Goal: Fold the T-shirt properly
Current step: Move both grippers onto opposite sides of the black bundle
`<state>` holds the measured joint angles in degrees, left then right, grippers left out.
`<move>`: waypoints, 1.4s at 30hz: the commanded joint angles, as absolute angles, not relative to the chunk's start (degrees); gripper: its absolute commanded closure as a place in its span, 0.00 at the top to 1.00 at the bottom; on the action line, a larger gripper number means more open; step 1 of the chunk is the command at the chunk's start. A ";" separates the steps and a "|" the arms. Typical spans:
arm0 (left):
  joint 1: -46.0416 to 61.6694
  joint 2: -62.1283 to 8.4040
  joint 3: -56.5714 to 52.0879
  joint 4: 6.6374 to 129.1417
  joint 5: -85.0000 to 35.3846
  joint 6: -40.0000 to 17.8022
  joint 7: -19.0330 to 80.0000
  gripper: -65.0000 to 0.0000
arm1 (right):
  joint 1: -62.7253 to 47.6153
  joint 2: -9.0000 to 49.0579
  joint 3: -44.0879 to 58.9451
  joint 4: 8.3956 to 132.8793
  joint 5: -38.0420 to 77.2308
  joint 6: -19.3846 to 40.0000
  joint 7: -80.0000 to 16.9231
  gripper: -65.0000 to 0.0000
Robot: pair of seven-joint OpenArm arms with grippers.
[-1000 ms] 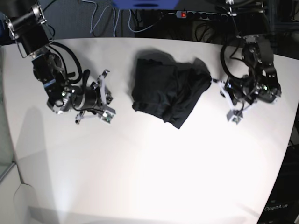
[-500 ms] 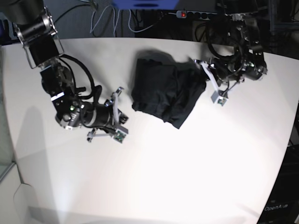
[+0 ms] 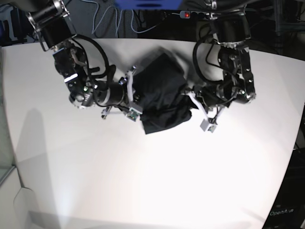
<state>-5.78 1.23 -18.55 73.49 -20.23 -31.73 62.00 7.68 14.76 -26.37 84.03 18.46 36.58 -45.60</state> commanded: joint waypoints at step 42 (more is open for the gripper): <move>1.98 -4.53 -18.59 92.79 -17.89 -31.60 70.02 0.00 | -2.51 10.42 -16.57 110.46 19.30 40.00 -45.41 0.00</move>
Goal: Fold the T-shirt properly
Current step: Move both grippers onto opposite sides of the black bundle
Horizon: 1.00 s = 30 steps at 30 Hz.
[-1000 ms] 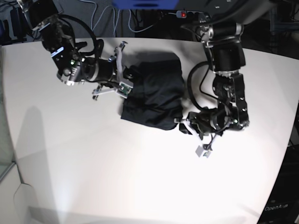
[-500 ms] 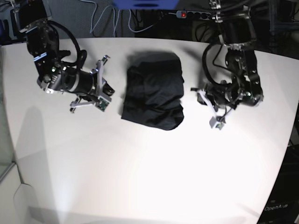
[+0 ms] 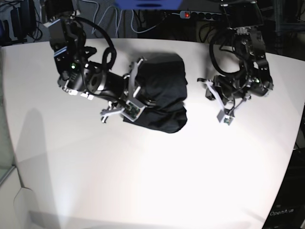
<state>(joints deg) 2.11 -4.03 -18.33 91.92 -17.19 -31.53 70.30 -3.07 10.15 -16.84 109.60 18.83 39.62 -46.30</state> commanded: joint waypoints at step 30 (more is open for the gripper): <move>2.59 -6.20 -18.33 103.08 -18.33 -31.69 70.02 0.00 | -8.40 13.49 -16.66 86.46 19.12 40.00 -27.30 0.00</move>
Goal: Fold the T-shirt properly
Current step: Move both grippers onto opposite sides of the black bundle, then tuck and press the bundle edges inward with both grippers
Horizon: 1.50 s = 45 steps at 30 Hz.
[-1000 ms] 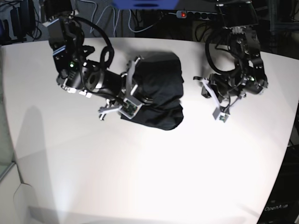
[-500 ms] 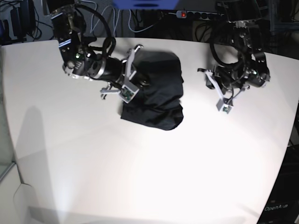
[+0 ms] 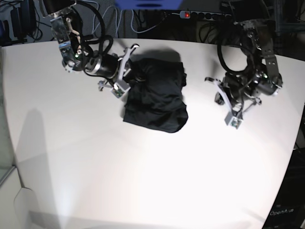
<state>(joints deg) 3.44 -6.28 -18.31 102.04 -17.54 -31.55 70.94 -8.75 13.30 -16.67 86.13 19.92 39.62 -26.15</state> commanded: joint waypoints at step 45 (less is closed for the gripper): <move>-14.90 0.57 10.15 76.44 -11.21 -31.08 59.21 0.00 | -8.31 13.23 -17.10 86.20 19.12 40.00 -27.56 0.00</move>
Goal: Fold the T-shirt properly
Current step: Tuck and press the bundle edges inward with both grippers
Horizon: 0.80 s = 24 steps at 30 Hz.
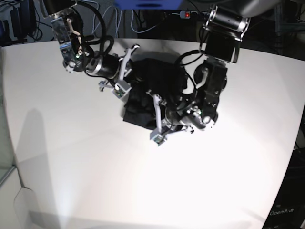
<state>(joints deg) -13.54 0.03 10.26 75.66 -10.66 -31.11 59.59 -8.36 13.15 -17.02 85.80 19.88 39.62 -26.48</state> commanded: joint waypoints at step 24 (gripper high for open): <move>-21.49 0.04 2.33 70.46 -11.91 -26.77 53.67 0.00 | -9.19 14.90 -16.92 85.58 19.03 40.00 -27.38 0.00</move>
